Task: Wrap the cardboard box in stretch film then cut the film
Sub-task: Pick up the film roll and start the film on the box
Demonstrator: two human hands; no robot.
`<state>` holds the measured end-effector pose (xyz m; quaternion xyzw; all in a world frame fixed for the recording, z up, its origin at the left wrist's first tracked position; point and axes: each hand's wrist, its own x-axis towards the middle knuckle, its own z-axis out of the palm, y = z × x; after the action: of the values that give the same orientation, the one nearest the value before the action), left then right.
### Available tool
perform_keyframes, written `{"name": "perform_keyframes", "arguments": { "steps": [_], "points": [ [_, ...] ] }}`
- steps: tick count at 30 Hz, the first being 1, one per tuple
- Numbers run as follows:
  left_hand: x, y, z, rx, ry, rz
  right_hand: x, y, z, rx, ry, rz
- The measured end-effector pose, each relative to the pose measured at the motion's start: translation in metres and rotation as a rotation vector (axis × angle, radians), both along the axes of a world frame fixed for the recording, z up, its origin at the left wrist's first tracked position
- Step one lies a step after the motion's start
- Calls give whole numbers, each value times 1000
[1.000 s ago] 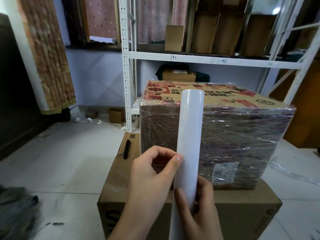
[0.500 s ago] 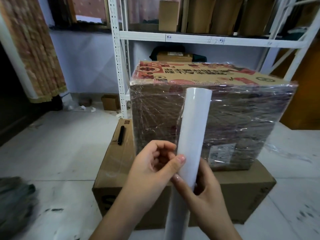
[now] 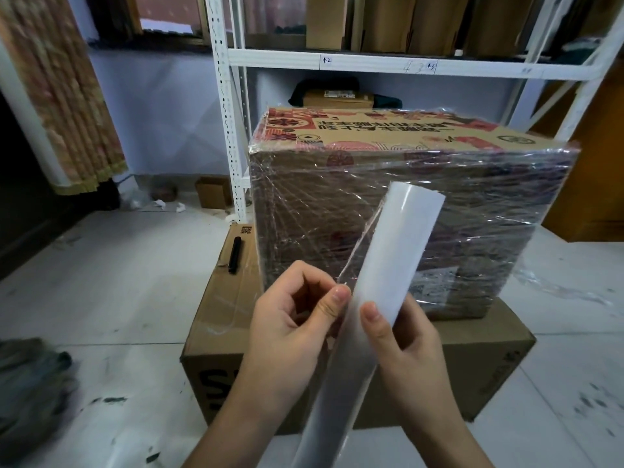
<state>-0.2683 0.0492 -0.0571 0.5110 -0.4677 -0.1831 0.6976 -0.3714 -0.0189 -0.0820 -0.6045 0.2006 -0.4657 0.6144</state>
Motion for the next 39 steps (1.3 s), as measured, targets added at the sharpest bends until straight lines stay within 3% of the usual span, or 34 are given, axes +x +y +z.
{"name": "perform_keyframes", "arguments": {
  "steps": [5, 11, 21, 28, 33, 36, 39],
  "points": [
    [-4, 3, 4, 4, 24, -1, 3, -4, 2, -11, 53, -56],
    [5, -7, 8, 176, 110, -35, 0, 3, -3, 28, 106, 47],
    [6, -19, 30, -50, 186, 81, 4, -4, -1, 5, 91, 89],
    [22, -12, 40, -63, 142, 131, 11, -12, 12, -121, 138, 69],
    [28, -10, 56, -89, 173, 123, 16, -21, 37, -93, 137, 58],
    [37, -21, 70, 7, 204, 50, 23, -26, 55, -73, 223, 39],
    [39, -32, 77, 159, 231, -124, 29, -33, 75, 64, 194, 117]
  ]
}}
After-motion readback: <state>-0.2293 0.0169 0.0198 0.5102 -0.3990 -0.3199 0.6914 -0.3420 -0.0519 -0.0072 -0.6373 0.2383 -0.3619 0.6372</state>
